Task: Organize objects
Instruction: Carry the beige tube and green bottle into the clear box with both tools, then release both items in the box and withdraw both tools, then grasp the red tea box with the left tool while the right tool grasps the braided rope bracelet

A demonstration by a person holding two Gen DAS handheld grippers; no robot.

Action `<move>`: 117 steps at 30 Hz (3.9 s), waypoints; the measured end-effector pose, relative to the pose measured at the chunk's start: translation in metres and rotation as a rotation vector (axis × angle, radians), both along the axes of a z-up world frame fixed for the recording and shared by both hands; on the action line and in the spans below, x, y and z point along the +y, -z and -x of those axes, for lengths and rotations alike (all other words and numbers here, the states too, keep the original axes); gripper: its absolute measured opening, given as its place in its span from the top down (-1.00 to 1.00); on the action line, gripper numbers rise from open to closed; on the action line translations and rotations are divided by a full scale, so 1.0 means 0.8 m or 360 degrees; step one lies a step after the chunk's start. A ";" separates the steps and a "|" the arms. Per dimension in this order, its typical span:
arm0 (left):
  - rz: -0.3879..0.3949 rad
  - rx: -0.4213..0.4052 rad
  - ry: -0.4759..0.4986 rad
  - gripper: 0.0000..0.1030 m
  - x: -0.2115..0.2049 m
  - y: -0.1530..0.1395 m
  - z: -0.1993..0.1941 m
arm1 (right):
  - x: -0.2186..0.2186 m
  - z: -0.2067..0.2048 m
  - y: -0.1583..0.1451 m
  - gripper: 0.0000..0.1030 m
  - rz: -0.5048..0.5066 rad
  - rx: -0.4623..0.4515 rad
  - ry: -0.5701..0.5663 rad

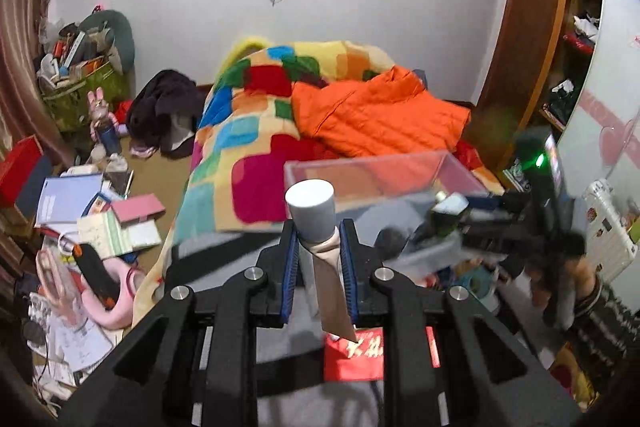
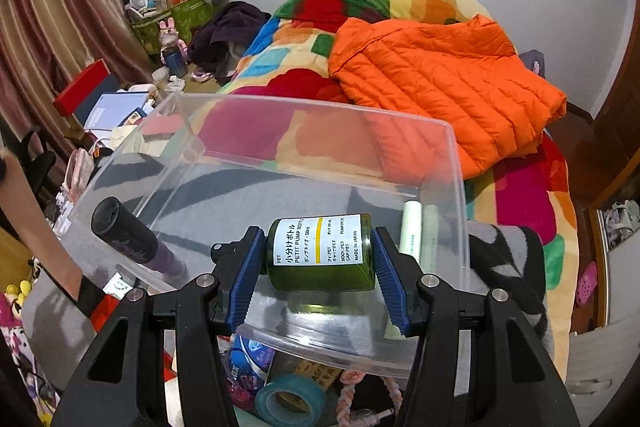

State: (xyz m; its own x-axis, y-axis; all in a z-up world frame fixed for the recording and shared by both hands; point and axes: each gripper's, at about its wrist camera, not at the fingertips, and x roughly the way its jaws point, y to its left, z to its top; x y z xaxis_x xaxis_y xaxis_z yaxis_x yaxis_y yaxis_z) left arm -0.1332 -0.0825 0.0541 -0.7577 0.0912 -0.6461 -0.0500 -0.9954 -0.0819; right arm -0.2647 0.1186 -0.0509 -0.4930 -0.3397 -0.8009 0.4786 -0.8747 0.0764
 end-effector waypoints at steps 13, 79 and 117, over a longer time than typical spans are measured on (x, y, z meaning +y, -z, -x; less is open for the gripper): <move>0.0106 0.0069 -0.0065 0.62 0.020 -0.036 0.069 | -0.002 -0.003 0.000 -0.11 0.0001 -0.0016 -0.0071; 0.0175 -0.0373 0.0377 -0.15 0.103 0.151 -0.087 | 0.131 -0.098 0.062 0.52 0.0025 -0.0102 0.0137; 0.0345 -0.0481 -0.0017 -0.51 0.049 0.157 -0.116 | 0.118 -0.101 0.063 -0.16 -0.0187 0.0021 0.0047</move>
State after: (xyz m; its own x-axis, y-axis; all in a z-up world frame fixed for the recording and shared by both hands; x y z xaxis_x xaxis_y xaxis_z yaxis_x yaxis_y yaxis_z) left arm -0.0403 -0.0434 -0.0717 -0.5300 -0.0792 -0.8443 -0.0455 -0.9915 0.1217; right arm -0.1840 0.2130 -0.1011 -0.5121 -0.2290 -0.8278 0.4529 -0.8909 -0.0337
